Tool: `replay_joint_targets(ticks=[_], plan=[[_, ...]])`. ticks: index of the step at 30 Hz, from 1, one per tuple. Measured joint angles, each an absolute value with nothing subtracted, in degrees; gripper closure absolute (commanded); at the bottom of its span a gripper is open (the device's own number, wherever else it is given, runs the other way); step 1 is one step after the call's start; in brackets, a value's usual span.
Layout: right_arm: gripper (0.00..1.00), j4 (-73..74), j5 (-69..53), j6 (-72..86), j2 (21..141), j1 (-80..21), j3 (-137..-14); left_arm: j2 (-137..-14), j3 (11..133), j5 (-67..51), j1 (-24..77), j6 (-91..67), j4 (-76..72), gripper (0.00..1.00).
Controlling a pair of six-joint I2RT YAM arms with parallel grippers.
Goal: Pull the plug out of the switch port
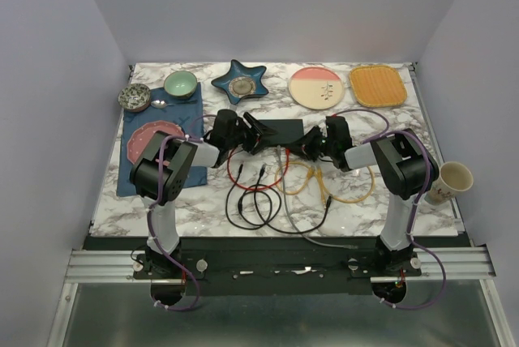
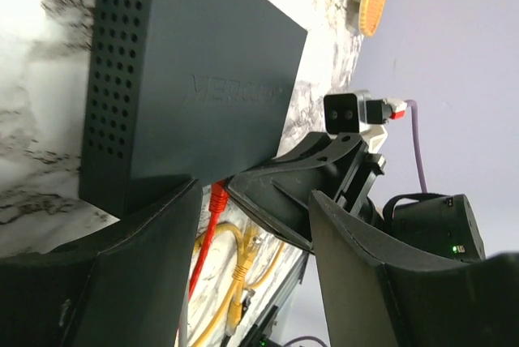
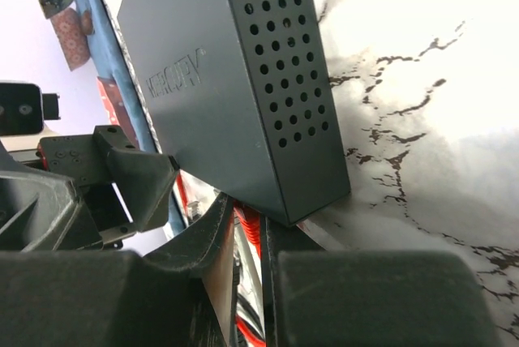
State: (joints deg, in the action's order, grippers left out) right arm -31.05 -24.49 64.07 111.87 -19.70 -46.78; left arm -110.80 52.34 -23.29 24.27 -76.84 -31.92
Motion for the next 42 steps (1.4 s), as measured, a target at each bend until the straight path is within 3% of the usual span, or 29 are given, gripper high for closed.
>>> replay_joint_targets(ticks=[25, 38, 42], plan=[[0.99, -30.5, -26.2, 57.8, 111.3, -19.6, -46.7, -117.1, 59.7, -23.9, 29.6, -77.6, -30.4, 0.3], [1.0, -27.7, -27.8, 55.4, 106.0, -19.9, -40.9, -118.2, 62.1, -23.2, 30.0, -77.4, -28.1, 0.3], [1.0, -22.3, -22.4, 54.1, 97.1, -19.7, -35.3, -118.1, 62.0, -23.2, 29.4, -77.5, -28.3, 0.3]])
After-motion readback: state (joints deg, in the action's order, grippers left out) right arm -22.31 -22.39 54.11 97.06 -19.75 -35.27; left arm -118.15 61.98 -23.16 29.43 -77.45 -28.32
